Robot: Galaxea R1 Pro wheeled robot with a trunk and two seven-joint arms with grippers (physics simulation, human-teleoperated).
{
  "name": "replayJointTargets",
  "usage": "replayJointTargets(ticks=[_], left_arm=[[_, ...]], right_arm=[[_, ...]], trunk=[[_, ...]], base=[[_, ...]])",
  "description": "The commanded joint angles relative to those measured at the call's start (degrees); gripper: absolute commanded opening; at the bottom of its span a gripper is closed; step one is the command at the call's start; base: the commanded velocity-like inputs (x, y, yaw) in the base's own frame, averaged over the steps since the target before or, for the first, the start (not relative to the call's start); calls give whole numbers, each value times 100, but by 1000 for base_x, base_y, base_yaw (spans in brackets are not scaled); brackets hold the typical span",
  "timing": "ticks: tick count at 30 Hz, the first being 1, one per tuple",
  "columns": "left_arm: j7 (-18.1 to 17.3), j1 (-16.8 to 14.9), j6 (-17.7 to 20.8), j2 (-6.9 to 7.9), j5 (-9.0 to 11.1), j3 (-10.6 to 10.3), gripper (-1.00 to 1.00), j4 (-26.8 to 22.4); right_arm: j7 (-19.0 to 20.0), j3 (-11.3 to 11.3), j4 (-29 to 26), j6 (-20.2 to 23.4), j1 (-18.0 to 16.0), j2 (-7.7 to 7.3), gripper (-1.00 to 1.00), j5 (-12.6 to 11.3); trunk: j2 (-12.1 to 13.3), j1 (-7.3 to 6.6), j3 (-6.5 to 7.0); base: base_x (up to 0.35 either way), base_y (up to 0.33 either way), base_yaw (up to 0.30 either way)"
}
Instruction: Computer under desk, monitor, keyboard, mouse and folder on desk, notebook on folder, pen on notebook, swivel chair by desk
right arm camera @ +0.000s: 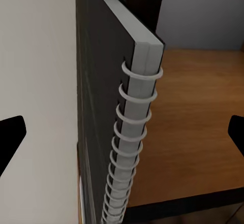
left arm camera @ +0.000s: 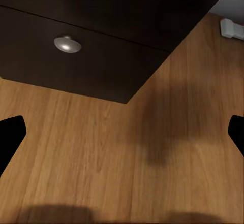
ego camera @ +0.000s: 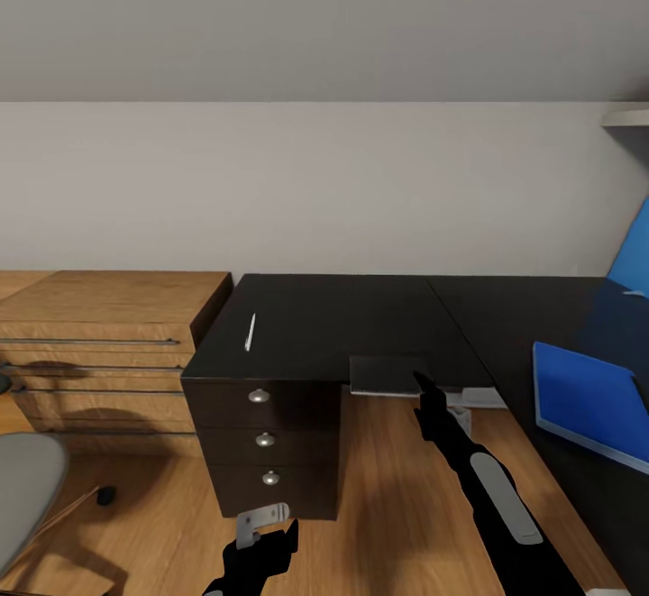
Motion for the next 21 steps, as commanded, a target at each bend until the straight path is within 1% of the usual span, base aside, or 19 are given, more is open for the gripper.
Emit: replayJointTargets(ticks=[1,11,18,21], left_arm=[[43,-3,14,1,43,-7,100,-9],[39,-3,14,-5,51,-11,100,-9],[38,-3,13,-6,52,-9,100,-9],[37,-3,14,-7,56,-5,100,-9]], right_arm=[[-36,8,-10,2,-2,-4,100,-43],[-36,8,-10,2,-2,-11,100,-43],[-36,14,-10,2,-2,-12,100,-43],[-36,14,-10,2,-2,-12,100,-43]], trunk=[[-3,0,-5],[-3,0,-5],[-3,0,-5],[-3,0,-5]], base=[[28,0,0],[65,0,0],[8,0,0],[-93,0,0]])
